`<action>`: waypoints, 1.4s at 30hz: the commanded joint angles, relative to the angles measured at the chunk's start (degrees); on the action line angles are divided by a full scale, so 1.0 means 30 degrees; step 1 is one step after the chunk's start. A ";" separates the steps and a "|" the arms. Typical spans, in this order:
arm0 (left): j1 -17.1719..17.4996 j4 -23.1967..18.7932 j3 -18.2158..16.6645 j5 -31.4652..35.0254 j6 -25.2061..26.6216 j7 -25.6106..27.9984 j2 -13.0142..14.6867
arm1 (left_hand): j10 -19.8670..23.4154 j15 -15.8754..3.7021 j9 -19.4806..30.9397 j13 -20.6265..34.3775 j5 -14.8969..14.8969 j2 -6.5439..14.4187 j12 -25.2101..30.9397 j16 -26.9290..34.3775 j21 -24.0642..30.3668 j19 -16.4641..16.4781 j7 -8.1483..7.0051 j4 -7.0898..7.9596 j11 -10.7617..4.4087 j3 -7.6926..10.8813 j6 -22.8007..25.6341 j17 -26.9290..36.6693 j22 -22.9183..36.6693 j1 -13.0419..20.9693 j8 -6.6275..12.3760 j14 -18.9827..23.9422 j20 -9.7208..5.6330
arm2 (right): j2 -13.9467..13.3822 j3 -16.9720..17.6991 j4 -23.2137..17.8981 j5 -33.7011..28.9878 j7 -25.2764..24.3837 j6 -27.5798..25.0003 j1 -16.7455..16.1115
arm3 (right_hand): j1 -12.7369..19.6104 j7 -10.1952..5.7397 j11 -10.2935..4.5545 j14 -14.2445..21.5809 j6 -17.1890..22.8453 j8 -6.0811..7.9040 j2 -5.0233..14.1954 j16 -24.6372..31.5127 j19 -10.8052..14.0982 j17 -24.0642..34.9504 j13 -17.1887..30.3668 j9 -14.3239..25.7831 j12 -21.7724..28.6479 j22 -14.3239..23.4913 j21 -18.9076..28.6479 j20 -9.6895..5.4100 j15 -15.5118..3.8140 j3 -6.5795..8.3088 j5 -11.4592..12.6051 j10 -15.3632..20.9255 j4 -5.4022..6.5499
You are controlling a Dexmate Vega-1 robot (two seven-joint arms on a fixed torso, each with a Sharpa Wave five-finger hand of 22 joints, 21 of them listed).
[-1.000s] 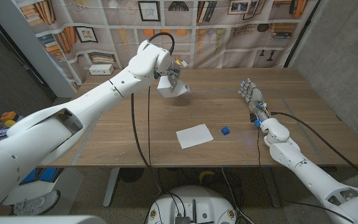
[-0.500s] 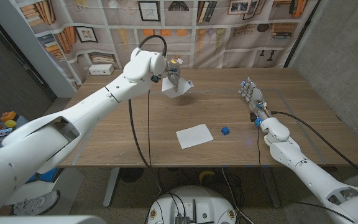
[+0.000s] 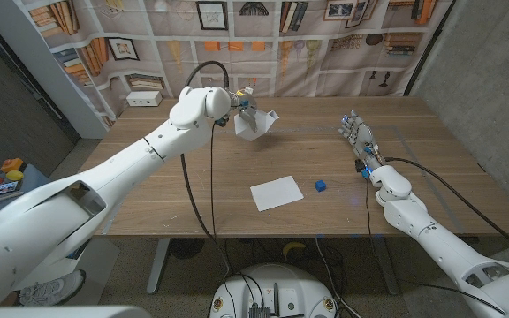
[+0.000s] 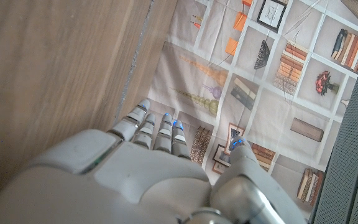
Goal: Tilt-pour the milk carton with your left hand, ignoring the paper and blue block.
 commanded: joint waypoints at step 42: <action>0.6067 0.0512 -0.2965 -0.9522 -0.3485 1.4798 0.0221 | 0.1056 -0.0852 -0.0277 0.0176 0.0125 -0.0118 0.0049 0.0285 0.0047 0.0814 -0.0236 0.0103 -0.0048 -0.0551 0.1100 -0.0016 0.0093 -0.0420 0.0552 0.0721 -0.0178 | -0.0964 -0.0079 -0.2079 -0.0273 -0.0594 -0.1478 -0.0612 | -0.0165 0.0029 0.0050 0.0074 0.0223 0.0053 0.0279 0.0179 0.0050 0.0071 0.0035 0.0031 0.0141 0.0038 0.0045 -0.0043 -0.0020 0.0246 -0.0061 0.0084 -0.0043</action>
